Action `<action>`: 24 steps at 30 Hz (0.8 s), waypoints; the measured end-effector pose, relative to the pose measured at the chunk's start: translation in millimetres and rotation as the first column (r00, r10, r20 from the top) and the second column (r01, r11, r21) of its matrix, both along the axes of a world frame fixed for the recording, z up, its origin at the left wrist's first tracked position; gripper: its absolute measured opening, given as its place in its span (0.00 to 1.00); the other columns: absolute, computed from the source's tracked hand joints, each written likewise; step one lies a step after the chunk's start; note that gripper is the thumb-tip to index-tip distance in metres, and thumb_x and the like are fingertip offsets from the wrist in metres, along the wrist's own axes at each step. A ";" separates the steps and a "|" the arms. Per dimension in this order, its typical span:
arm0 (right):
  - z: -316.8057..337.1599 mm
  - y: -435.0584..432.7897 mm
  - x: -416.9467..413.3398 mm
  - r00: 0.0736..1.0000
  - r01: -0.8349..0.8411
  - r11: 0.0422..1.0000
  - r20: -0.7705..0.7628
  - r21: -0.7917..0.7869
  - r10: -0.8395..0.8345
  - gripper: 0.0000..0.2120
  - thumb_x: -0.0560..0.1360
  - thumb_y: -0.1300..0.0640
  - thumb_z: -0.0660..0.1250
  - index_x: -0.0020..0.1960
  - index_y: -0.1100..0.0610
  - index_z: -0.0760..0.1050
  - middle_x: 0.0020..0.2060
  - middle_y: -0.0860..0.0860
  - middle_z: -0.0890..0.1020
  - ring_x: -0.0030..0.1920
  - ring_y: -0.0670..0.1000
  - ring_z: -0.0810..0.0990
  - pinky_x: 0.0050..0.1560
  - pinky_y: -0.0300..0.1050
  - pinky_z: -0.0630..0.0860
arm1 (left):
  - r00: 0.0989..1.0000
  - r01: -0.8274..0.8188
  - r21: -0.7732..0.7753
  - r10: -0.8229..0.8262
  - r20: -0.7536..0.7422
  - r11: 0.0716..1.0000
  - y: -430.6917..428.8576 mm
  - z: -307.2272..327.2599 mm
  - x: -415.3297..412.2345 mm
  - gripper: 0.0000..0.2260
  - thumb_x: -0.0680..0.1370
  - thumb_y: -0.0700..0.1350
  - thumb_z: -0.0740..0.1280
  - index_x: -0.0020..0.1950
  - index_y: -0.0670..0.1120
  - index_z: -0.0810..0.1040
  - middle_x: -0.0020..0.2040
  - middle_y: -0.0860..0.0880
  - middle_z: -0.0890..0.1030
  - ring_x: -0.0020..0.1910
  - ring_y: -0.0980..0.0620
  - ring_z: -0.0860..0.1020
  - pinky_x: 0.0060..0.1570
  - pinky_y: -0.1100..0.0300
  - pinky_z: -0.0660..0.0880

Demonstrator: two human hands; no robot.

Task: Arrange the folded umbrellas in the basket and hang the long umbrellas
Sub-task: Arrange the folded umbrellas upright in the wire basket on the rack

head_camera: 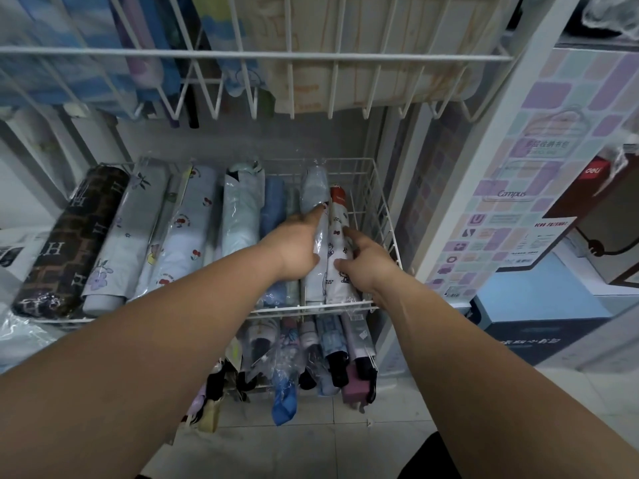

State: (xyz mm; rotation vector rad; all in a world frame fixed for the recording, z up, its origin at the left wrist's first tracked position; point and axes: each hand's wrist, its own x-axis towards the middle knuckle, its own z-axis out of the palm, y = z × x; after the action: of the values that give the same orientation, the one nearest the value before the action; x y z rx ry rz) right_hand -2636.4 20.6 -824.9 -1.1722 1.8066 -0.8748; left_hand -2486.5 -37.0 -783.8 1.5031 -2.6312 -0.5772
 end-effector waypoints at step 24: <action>21.2 -56.9 30.1 0.883 -0.145 0.984 -0.463 -0.104 0.081 0.41 0.72 0.47 0.70 0.77 0.35 0.51 0.70 0.48 0.74 0.63 0.56 0.79 0.62 0.45 0.76 | 0.871 0.041 -0.294 0.110 0.479 0.955 -12.5 22.5 37.6 0.40 0.67 0.73 0.67 0.76 0.61 0.66 0.82 0.54 0.55 0.81 0.41 0.43 0.73 0.29 0.46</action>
State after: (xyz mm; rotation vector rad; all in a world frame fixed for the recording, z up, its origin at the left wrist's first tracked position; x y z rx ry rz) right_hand -2606.3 -36.3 -803.7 -1.6655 2.0434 -0.6986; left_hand -2448.9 -49.5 -761.3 1.7761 -2.8509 0.2451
